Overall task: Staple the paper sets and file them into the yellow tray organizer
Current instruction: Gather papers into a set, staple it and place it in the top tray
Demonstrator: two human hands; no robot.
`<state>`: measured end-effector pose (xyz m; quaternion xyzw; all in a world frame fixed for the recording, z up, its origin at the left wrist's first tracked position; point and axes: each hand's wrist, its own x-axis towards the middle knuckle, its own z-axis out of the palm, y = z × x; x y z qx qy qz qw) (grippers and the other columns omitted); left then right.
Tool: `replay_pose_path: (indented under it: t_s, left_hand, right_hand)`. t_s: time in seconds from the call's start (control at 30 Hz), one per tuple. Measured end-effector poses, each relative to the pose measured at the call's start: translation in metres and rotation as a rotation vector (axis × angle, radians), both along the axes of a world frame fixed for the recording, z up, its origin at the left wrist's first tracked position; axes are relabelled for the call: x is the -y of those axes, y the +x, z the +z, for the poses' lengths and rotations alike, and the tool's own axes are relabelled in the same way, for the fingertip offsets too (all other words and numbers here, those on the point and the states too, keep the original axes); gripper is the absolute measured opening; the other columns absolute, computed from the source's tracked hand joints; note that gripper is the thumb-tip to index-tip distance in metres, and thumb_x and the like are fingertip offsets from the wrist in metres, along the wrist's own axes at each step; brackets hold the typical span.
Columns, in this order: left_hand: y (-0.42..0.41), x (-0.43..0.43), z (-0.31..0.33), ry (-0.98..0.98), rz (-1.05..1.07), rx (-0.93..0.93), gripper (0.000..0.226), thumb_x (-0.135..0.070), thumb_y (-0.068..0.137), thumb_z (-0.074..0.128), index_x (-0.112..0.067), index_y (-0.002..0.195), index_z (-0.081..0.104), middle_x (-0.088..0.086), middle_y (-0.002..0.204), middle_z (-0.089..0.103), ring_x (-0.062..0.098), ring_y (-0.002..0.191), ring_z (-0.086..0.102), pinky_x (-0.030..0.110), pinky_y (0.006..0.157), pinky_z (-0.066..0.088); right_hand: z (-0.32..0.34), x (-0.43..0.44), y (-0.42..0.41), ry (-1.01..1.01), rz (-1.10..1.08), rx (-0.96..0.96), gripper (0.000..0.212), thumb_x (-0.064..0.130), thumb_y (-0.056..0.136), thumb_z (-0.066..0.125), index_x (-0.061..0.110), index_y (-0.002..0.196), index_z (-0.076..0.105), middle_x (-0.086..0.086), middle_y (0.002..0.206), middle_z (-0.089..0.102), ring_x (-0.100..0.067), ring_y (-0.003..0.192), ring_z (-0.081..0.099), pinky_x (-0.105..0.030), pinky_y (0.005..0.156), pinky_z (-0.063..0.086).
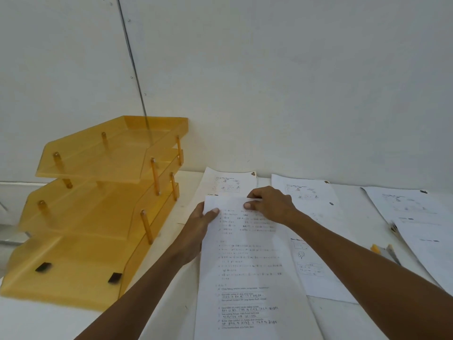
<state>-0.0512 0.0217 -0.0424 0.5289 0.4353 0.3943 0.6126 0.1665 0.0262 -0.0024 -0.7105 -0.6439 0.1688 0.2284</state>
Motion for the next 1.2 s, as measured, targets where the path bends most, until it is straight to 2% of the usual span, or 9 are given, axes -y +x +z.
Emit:
replay_pose_path:
  t_s: [0.1,0.23,0.37,0.47,0.6,0.73,0.93,1.1,1.2]
  left_hand:
    - [-0.002,0.005,-0.011,-0.013,-0.018,-0.013,0.034,-0.031,0.107,0.047,-0.024,0.14,0.052,0.005,0.13,0.07,0.028,0.114,0.07,0.056,0.099,0.056]
    - [0.001,0.011,-0.017,-0.038,0.019,0.027,0.028,-0.027,0.109,0.041,-0.025,0.133,0.055,0.004,0.123,0.072,0.026,0.107,0.072,0.04,0.082,0.063]
    - [-0.003,0.01,-0.023,-0.065,-0.031,0.016,0.031,-0.023,0.104,0.053,-0.023,0.135,0.055,0.006,0.128,0.071,0.031,0.113,0.071,0.057,0.098,0.056]
    - [-0.004,0.006,-0.029,-0.033,-0.036,-0.007,0.031,-0.012,0.104,0.052,-0.018,0.134,0.059,0.008,0.124,0.074,0.032,0.11,0.072,0.057,0.099,0.056]
    - [0.0,0.003,-0.037,0.022,-0.026,0.0,0.034,-0.008,0.103,0.051,-0.015,0.135,0.06,0.008,0.124,0.074,0.032,0.111,0.072,0.058,0.101,0.053]
    - [0.002,-0.001,-0.042,0.036,-0.015,0.0,0.032,-0.01,0.105,0.05,-0.014,0.134,0.062,0.008,0.124,0.074,0.033,0.111,0.072,0.058,0.103,0.051]
    - [0.006,-0.006,-0.047,0.035,0.017,0.012,0.03,-0.01,0.105,0.051,-0.018,0.131,0.064,0.006,0.124,0.074,0.034,0.112,0.07,0.057,0.105,0.049]
    - [0.018,-0.005,-0.044,0.012,0.012,0.053,0.03,-0.009,0.105,0.049,-0.02,0.128,0.066,0.003,0.122,0.075,0.03,0.109,0.071,0.05,0.099,0.052]
    - [0.028,-0.007,-0.047,-0.01,0.002,0.077,0.033,-0.008,0.104,0.05,-0.015,0.134,0.063,0.006,0.126,0.073,0.032,0.112,0.069,0.05,0.1,0.051]
  right_hand:
    - [0.002,0.001,-0.002,0.013,0.002,0.066,0.022,0.048,0.09,0.064,0.03,0.101,0.069,0.009,0.108,0.07,-0.018,0.107,0.06,-0.04,0.091,0.027]
    - [-0.005,0.0,-0.009,0.056,0.014,0.182,0.023,0.048,0.093,0.059,0.028,0.103,0.064,0.006,0.111,0.07,-0.021,0.108,0.061,-0.039,0.087,0.025]
    - [-0.008,0.001,-0.009,0.037,0.005,0.191,0.023,0.047,0.094,0.058,0.028,0.104,0.065,0.006,0.108,0.071,-0.02,0.107,0.062,-0.039,0.086,0.024]
    - [-0.013,0.001,-0.008,0.013,0.008,0.156,0.032,0.054,0.091,0.059,0.03,0.112,0.064,0.005,0.116,0.07,-0.021,0.119,0.057,-0.048,0.103,0.024]
    - [-0.019,0.013,0.016,0.069,-0.013,0.166,0.064,0.065,0.091,0.05,0.026,0.141,0.047,-0.002,0.148,0.05,-0.022,0.143,0.034,-0.064,0.116,0.002]
    - [-0.02,0.039,0.077,0.108,-0.16,0.142,0.046,0.045,0.098,0.051,0.019,0.136,0.053,-0.007,0.138,0.057,-0.028,0.129,0.05,-0.045,0.107,0.04]
    - [-0.018,0.097,0.163,-0.102,-0.388,0.306,0.027,0.038,0.097,0.049,0.018,0.113,0.057,-0.005,0.112,0.067,-0.027,0.108,0.058,-0.037,0.085,0.047]
    - [-0.025,0.135,0.192,-0.369,-0.511,0.334,0.07,0.063,0.087,0.059,0.008,0.128,0.043,-0.017,0.132,0.047,-0.034,0.117,0.053,-0.042,0.092,0.044]
    - [-0.03,0.143,0.192,-0.486,-0.502,0.283,0.083,0.061,0.086,0.063,0.001,0.137,0.036,-0.021,0.135,0.044,-0.033,0.122,0.05,-0.039,0.089,0.045]
